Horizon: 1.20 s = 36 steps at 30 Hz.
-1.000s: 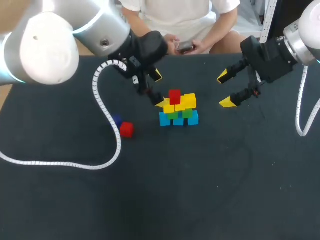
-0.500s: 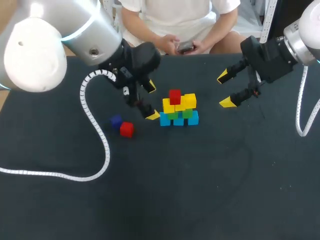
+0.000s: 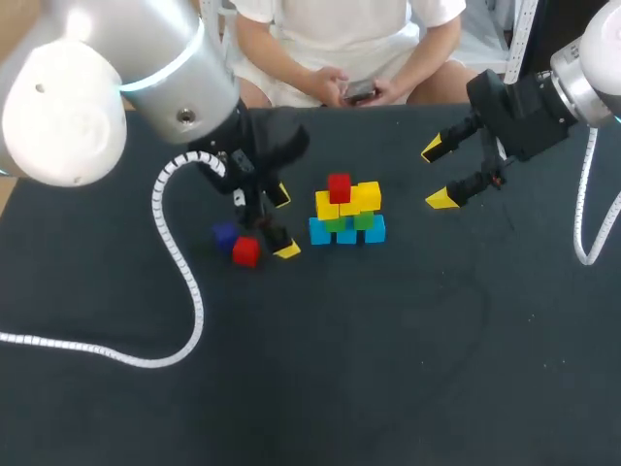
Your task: Place the blue cubes, place green cubes on the blue cubes, place the yellow cubes on the green cubes, then place the red cubes on the yellow cubes, and place purple cube on the red cubes.
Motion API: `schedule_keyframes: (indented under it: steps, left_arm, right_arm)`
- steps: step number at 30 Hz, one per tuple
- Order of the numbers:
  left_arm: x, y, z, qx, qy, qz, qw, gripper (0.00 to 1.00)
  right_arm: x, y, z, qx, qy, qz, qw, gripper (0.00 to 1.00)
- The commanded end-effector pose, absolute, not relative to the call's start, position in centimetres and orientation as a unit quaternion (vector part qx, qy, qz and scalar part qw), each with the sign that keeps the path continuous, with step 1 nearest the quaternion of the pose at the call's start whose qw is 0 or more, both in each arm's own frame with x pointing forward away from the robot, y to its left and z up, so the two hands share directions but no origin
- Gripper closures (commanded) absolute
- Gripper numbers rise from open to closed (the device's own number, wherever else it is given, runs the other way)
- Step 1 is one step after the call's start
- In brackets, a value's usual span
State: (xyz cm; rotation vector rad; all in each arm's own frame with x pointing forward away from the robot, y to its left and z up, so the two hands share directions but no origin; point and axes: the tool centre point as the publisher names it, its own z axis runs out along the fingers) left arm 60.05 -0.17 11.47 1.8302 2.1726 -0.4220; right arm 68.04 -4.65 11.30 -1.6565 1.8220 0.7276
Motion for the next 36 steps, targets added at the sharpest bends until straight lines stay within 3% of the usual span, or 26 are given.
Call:
schedule_keyframes:
  steps: [1,36]
  left_arm:
    - [59.4,0.3,10.8,0.634,0.748,-0.142,0.134,0.0]
    - [57.8,-0.1,9.5,0.672,0.718,-0.137,0.118,0.0]
  right_arm:
    - [67.9,-4.7,11.3,-0.618,0.681,0.271,0.284,0.0]
    - [67.9,-4.7,11.3,-0.618,0.681,0.271,0.284,0.0]
